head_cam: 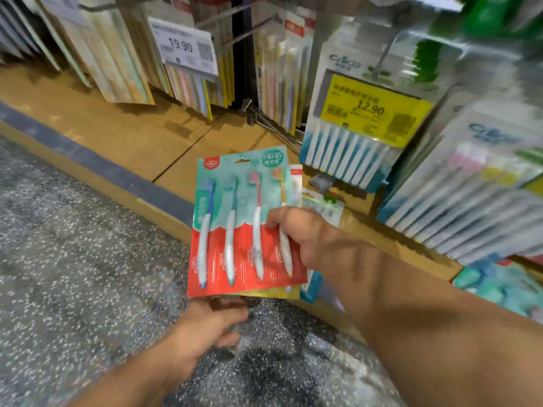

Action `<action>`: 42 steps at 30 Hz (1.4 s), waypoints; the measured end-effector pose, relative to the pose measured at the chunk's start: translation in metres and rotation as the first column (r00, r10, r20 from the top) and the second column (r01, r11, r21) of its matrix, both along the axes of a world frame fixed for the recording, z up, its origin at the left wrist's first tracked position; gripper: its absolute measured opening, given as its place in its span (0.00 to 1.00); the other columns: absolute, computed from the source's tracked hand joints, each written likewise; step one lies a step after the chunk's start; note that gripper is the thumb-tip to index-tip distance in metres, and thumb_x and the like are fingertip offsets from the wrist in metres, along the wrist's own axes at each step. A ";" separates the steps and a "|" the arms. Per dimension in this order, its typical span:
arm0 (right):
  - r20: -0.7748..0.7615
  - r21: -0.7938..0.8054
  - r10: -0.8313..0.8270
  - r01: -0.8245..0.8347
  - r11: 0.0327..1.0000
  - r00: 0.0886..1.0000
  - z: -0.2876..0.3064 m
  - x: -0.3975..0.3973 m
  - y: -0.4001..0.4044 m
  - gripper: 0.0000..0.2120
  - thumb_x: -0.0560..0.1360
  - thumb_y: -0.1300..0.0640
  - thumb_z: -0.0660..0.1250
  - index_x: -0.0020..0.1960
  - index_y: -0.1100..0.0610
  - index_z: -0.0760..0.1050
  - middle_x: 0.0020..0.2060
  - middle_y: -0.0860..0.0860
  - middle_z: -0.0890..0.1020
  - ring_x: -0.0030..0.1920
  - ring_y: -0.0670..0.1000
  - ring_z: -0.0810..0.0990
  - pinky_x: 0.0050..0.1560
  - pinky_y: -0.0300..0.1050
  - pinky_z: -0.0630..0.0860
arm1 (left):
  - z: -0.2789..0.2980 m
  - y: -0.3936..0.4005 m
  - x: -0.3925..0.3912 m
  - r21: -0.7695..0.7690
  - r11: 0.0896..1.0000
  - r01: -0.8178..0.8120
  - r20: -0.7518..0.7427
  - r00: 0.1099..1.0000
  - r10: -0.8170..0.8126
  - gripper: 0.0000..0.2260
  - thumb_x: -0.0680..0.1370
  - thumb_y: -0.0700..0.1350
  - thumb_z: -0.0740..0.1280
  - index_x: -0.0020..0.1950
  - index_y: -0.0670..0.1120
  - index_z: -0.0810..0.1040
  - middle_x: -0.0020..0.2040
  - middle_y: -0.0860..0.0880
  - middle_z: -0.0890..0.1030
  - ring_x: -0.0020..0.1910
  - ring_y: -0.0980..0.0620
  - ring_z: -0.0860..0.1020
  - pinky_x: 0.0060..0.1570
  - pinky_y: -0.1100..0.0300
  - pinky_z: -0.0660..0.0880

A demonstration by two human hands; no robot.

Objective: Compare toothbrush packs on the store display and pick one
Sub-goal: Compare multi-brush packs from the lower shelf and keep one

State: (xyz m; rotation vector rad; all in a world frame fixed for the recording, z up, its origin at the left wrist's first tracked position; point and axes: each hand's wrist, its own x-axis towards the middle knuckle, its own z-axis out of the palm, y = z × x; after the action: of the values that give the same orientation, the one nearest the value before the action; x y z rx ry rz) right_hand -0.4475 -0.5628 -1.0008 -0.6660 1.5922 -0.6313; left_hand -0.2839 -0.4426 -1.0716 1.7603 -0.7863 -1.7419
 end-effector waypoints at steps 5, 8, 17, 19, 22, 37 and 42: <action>0.005 -0.012 -0.077 0.077 0.997 0.997 -0.002 -0.032 0.004 0.16 0.61 0.62 0.70 0.49 0.64 0.81 0.38 0.61 0.85 0.36 0.59 0.84 0.49 0.63 0.84 | 0.003 -0.029 -0.033 0.178 0.888 -0.425 -0.405 0.790 0.460 0.09 0.84 0.39 0.62 0.48 0.46 0.80 0.35 0.48 0.85 0.27 0.54 0.81 0.41 0.48 0.84; -0.011 -0.001 -0.081 0.081 0.997 0.997 0.001 -0.047 0.013 0.11 0.61 0.61 0.69 0.43 0.61 0.80 0.37 0.61 0.81 0.36 0.59 0.81 0.49 0.60 0.82 | 0.006 -0.034 -0.040 0.307 0.784 -0.540 -0.477 0.625 0.618 0.13 0.82 0.41 0.59 0.39 0.46 0.77 0.28 0.47 0.79 0.20 0.52 0.74 0.32 0.50 0.84; -0.047 0.099 -0.036 0.041 0.994 0.998 -0.012 -0.075 0.037 0.07 0.70 0.67 0.67 0.47 0.64 0.81 0.43 0.63 0.87 0.40 0.60 0.84 0.56 0.67 0.81 | 0.002 -0.009 -0.027 0.279 0.837 -0.470 -0.479 0.688 0.546 0.20 0.84 0.56 0.59 0.68 0.45 0.78 0.57 0.40 0.85 0.52 0.43 0.85 0.59 0.43 0.81; -0.061 0.121 -0.009 0.017 0.993 0.998 -0.014 -0.075 0.043 0.09 0.71 0.68 0.67 0.50 0.65 0.81 0.45 0.64 0.87 0.38 0.60 0.85 0.49 0.64 0.85 | 0.002 -0.005 -0.023 0.256 0.856 -0.450 -0.477 0.711 0.517 0.22 0.83 0.57 0.60 0.66 0.42 0.78 0.56 0.38 0.86 0.49 0.42 0.85 0.54 0.42 0.83; -0.081 0.111 0.027 -0.018 0.994 0.996 -0.016 -0.072 0.052 0.08 0.73 0.66 0.70 0.52 0.62 0.77 0.33 0.58 0.87 0.30 0.55 0.86 0.32 0.47 0.83 | 0.000 -0.004 -0.017 0.210 0.907 -0.365 -0.466 0.778 0.421 0.27 0.82 0.61 0.61 0.67 0.39 0.76 0.62 0.32 0.82 0.56 0.37 0.83 0.62 0.37 0.78; -0.372 0.105 0.219 -0.193 0.976 0.902 -0.010 -0.044 0.064 0.35 0.56 0.38 0.72 0.57 0.56 0.76 0.54 0.55 0.84 0.53 0.59 0.83 0.60 0.58 0.81 | -0.005 0.002 -0.031 -0.029 0.995 -0.098 -0.335 0.939 0.082 0.24 0.72 0.43 0.75 0.68 0.49 0.78 0.56 0.42 0.87 0.54 0.41 0.87 0.58 0.42 0.81; -0.106 0.104 0.052 -0.041 0.994 0.993 -0.019 -0.072 0.092 0.34 0.54 0.49 0.79 0.59 0.59 0.79 0.47 0.59 0.88 0.46 0.62 0.88 0.52 0.64 0.85 | 0.001 0.019 -0.041 -0.134 0.990 -0.051 -0.324 0.946 0.005 0.31 0.65 0.38 0.80 0.67 0.49 0.77 0.57 0.44 0.87 0.55 0.42 0.86 0.57 0.43 0.82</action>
State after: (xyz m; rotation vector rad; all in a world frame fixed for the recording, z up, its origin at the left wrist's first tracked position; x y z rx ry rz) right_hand -0.5195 -0.4710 -1.0199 -0.6690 1.6929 -0.4826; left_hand -0.3251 -0.4235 -1.0708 1.3401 -0.7173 -1.8444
